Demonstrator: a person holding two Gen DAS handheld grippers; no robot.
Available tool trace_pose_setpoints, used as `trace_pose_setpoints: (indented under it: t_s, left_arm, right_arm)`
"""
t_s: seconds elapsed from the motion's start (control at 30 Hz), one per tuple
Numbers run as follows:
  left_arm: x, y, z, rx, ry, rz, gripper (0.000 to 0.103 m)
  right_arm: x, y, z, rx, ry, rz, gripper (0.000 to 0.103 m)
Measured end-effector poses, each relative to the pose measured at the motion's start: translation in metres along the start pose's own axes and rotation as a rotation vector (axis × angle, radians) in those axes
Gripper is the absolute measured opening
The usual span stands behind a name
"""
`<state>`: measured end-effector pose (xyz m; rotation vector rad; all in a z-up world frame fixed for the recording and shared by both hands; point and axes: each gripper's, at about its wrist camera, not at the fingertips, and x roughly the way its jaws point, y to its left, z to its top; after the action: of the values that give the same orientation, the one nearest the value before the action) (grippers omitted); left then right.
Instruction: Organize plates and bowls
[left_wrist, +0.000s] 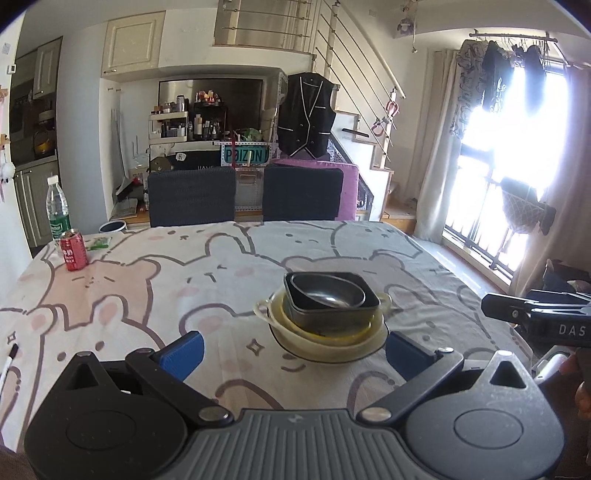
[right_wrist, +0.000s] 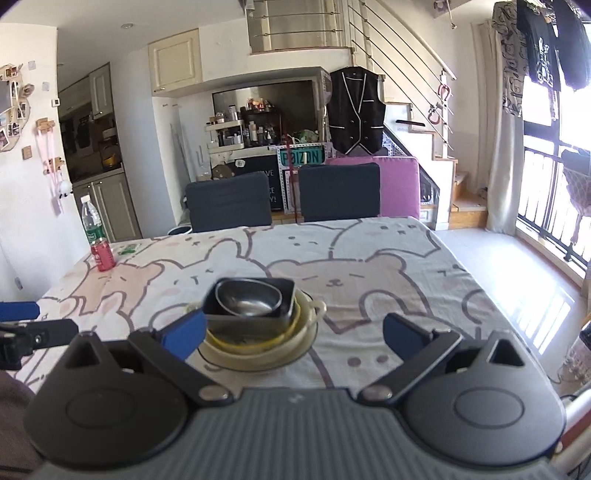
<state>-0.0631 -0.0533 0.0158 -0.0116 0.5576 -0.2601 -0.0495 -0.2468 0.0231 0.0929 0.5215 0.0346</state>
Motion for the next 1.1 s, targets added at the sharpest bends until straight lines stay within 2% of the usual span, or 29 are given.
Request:
trace_pose_setpoints:
  t_s: [0.57,1.1]
  left_arm:
    - [0.003,0.007,-0.027,0.005,-0.011,0.115,0.103]
    - [0.005,0.002,-0.037,0.026,-0.011,0.117,0.103]
  right_arm:
    - [-0.001,0.009,-0.037,-0.076,-0.011,-0.026,0.103]
    - [-0.002,0.006,-0.04,-0.048,-0.02,-0.027,0.103]
